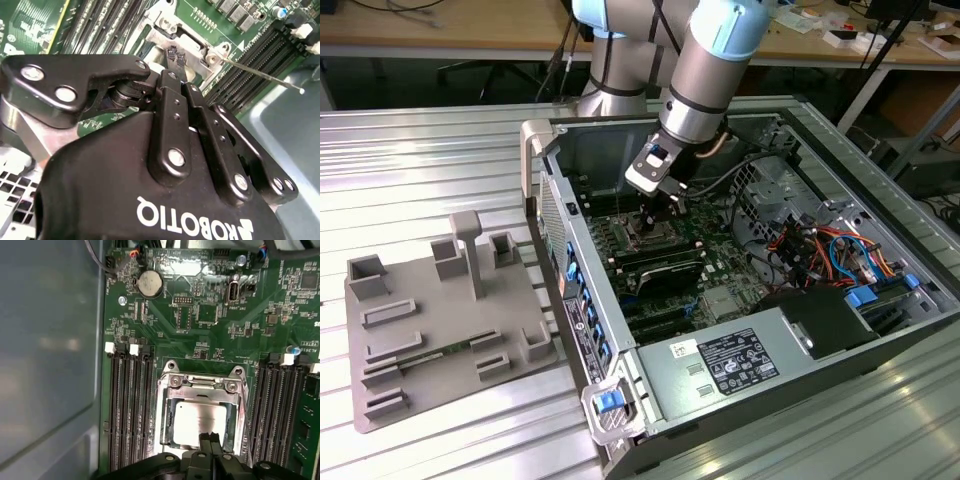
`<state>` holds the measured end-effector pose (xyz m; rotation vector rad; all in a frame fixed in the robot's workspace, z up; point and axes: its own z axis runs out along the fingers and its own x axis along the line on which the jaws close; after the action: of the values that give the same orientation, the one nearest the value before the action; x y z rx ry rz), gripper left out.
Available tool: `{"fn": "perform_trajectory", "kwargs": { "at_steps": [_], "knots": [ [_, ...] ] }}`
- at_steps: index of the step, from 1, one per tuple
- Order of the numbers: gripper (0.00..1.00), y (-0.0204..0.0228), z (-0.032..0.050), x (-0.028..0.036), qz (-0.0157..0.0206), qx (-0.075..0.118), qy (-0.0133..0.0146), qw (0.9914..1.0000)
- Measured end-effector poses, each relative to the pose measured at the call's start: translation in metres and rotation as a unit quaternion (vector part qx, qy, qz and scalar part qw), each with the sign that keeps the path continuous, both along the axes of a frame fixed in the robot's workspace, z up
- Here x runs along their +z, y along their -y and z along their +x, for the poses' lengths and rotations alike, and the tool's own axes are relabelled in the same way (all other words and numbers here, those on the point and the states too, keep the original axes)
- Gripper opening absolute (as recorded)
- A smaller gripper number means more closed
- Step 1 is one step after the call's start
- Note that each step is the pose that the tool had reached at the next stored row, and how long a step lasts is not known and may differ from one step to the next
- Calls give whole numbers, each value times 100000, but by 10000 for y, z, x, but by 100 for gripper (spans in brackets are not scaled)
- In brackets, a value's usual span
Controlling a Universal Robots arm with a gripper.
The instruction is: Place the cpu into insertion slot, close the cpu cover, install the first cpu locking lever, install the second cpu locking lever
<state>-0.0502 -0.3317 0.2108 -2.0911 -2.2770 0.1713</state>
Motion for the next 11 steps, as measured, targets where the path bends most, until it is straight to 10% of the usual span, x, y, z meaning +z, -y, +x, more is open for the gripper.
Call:
{"fn": "perform_trajectory", "kwargs": {
  "at_steps": [7,11],
  "knots": [
    [11,0,-10,-50,-6,26,0,100000],
    [11,0,27,45,7,20,-32,100000]
  ]
}}
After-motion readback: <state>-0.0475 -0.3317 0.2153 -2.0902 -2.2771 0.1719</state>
